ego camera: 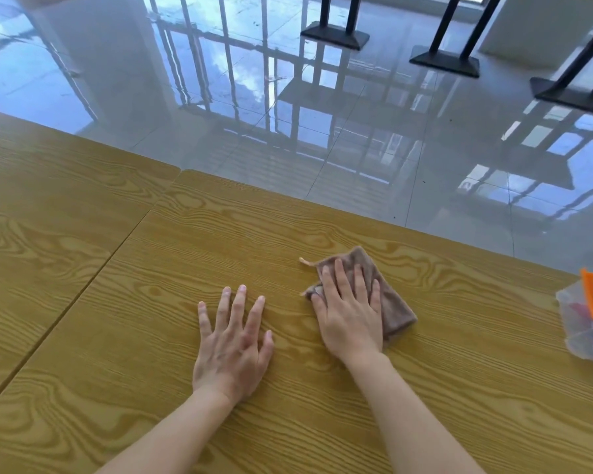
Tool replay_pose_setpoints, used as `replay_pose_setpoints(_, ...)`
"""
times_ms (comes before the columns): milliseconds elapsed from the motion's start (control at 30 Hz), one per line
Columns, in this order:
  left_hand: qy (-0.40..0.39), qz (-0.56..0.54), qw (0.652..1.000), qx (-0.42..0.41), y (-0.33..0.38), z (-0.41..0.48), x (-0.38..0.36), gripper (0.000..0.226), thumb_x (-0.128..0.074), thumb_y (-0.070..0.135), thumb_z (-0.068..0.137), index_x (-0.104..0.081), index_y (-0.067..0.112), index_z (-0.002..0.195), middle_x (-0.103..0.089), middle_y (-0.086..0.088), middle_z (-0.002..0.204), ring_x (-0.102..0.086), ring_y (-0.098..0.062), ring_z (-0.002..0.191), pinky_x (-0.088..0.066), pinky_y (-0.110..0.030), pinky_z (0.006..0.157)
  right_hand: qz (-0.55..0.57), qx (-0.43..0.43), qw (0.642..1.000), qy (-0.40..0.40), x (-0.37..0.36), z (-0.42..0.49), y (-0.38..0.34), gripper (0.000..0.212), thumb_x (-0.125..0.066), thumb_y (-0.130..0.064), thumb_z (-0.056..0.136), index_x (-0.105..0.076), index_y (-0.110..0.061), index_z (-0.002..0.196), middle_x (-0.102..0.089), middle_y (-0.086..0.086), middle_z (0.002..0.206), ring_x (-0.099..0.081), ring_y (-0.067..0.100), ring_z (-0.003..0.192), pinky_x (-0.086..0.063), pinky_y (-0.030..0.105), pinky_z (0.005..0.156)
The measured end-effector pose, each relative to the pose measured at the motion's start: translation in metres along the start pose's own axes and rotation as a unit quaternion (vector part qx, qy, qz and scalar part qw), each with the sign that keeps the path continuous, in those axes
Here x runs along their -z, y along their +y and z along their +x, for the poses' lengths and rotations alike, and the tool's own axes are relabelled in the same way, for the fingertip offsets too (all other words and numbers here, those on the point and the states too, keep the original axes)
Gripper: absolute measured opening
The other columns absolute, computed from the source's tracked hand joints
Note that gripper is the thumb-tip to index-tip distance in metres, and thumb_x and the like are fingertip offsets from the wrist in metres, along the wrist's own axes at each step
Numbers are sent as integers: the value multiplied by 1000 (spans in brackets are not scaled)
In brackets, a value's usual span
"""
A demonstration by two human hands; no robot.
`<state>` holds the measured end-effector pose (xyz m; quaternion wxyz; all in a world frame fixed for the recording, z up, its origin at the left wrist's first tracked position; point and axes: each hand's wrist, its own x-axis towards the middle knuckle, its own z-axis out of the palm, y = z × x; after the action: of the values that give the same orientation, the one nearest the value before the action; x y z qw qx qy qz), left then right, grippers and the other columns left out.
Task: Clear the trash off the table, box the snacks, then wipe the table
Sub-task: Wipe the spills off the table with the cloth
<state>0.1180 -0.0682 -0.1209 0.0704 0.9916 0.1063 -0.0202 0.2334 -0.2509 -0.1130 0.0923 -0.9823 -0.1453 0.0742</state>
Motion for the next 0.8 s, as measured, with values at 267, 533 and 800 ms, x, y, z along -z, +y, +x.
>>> replay_pose_setpoints(267, 11, -104, 994, -19, -16, 4, 9, 58, -41, 51, 93, -38, 31, 147, -22, 3, 162, -4, -16, 151, 1, -51, 121, -2, 220, 973, -67, -5, 42, -70, 61, -10, -61, 102, -4, -39, 158, 9, -17, 166, 22, 9, 150, 10, 45, 124)
replay_pose_setpoints(533, -7, -17, 1000, 16, -134, 17, 24, 66, -15, 70, 91, -14, 46, 152, -5, 3, 165, 10, -19, 151, 10, -59, 117, -59, -71, 996, -12, 9, 35, 4, 67, -2, -77, 92, 7, -52, 153, 24, -9, 164, 25, 16, 150, 11, 50, 122)
replay_pose_setpoints(800, 66, -186, 980, 28, -154, 9, 21, 62, -32, 55, 94, -28, 30, 151, -21, 3, 162, -7, -8, 150, -2, -52, 122, -42, 134, 990, 3, -30, -7, -126, 63, -15, -67, 101, -8, -40, 158, 2, -8, 168, 12, 22, 154, 1, 51, 121)
